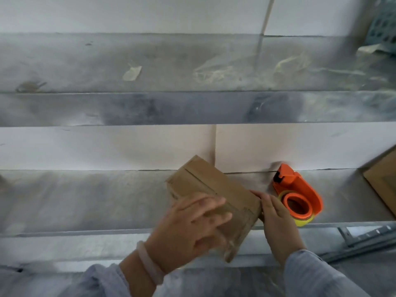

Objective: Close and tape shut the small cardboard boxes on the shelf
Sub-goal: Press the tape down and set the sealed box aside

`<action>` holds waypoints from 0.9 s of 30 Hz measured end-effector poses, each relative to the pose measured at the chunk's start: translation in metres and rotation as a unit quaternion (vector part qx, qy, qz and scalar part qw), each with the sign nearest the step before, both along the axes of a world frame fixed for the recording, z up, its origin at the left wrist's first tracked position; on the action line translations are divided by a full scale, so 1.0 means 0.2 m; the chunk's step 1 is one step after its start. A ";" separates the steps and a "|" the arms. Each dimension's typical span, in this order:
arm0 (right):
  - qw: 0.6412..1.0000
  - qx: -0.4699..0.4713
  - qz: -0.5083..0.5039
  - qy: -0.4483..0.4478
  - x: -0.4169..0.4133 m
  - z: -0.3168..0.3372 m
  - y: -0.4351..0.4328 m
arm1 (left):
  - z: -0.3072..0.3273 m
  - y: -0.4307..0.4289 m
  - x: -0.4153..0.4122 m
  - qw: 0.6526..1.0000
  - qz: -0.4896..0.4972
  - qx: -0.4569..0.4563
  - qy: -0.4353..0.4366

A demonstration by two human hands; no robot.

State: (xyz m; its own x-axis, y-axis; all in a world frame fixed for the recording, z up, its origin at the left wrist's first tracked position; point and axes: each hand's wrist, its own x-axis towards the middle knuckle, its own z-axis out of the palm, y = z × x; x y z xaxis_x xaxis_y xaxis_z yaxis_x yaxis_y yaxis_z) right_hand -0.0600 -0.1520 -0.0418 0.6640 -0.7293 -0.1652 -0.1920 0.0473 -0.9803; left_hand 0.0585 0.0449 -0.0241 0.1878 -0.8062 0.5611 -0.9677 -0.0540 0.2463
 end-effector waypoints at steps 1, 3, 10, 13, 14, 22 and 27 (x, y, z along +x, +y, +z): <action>1.000 -0.003 0.010 0.010 0.03 0.01 -0.03 | 0.03 0.02 0.06 0.997 0.073 -0.006 0.022; 0.999 -0.014 0.031 0.034 0.08 0.03 -0.07 | 0.04 0.06 0.20 0.967 0.224 0.003 0.121; 0.994 -0.085 -0.045 0.045 0.14 0.08 -0.04 | 0.01 0.06 0.19 0.830 0.331 0.046 0.445; 0.993 -0.096 0.009 0.073 0.11 0.07 0.03 | 0.00 0.08 0.07 0.825 0.347 -0.009 0.446; 0.992 -0.090 0.031 0.081 0.11 0.08 0.03 | 0.00 0.09 0.05 0.822 0.355 -0.016 0.445; 0.966 -0.086 0.187 0.158 0.23 0.13 -0.10 | 0.00 0.00 0.15 0.793 0.276 0.008 0.544; 0.951 -0.147 0.210 0.174 0.23 0.10 -0.12 | -0.04 0.01 0.16 0.783 0.278 -0.029 0.555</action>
State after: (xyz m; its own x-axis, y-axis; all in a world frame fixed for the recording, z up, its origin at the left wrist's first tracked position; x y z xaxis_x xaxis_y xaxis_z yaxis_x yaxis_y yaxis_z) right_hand -0.0143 -0.1751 -0.0212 0.8495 -0.4602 -0.2579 -0.4481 -0.3715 -0.8131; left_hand 0.0911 0.0463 -0.0314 0.8993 -0.4050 -0.1649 0.0146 -0.3491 0.9370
